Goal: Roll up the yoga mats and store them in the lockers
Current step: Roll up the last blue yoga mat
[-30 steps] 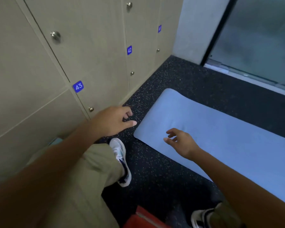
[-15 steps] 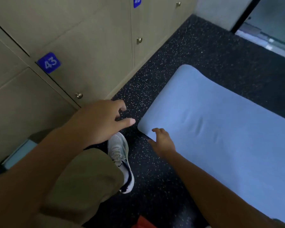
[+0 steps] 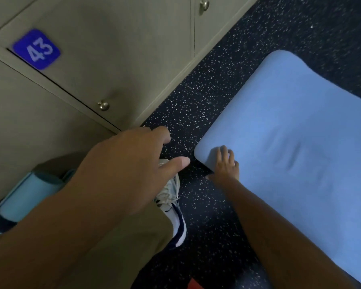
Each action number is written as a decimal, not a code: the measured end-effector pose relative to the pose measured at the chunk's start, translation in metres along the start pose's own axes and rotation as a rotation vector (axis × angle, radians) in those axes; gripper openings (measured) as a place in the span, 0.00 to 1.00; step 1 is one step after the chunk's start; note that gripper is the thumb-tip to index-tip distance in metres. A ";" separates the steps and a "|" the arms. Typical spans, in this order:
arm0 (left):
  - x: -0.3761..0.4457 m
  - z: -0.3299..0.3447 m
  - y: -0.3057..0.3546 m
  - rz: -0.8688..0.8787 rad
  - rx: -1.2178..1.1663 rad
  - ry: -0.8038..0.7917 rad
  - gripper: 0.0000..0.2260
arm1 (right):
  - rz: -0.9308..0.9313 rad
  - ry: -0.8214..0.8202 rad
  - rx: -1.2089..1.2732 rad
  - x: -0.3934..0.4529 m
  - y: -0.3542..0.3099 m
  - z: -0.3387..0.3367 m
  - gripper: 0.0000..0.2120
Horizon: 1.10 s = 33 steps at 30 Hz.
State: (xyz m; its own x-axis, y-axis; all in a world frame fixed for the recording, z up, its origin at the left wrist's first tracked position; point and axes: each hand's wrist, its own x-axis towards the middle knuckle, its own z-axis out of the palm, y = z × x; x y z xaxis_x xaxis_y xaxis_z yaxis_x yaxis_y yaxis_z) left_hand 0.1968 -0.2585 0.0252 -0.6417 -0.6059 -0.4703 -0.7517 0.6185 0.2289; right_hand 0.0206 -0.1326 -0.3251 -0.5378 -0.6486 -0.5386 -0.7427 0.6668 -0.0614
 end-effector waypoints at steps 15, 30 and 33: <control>0.000 0.016 0.014 0.007 -0.010 -0.116 0.31 | -0.064 0.052 0.318 -0.006 0.027 -0.027 0.15; -0.019 -0.018 0.150 0.421 -0.180 0.119 0.29 | -0.055 0.415 0.662 -0.158 0.161 -0.236 0.12; -0.022 -0.022 0.182 0.528 -0.212 0.260 0.34 | -0.074 0.461 0.710 -0.202 0.187 -0.271 0.13</control>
State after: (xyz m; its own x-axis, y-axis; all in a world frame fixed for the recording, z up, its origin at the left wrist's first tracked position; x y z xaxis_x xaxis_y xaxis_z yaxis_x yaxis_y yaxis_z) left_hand 0.0708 -0.1431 0.0962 -0.9309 -0.3640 -0.0308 -0.3197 0.7711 0.5506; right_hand -0.1181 0.0237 -0.0001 -0.7211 -0.6813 -0.1256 -0.4387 0.5894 -0.6784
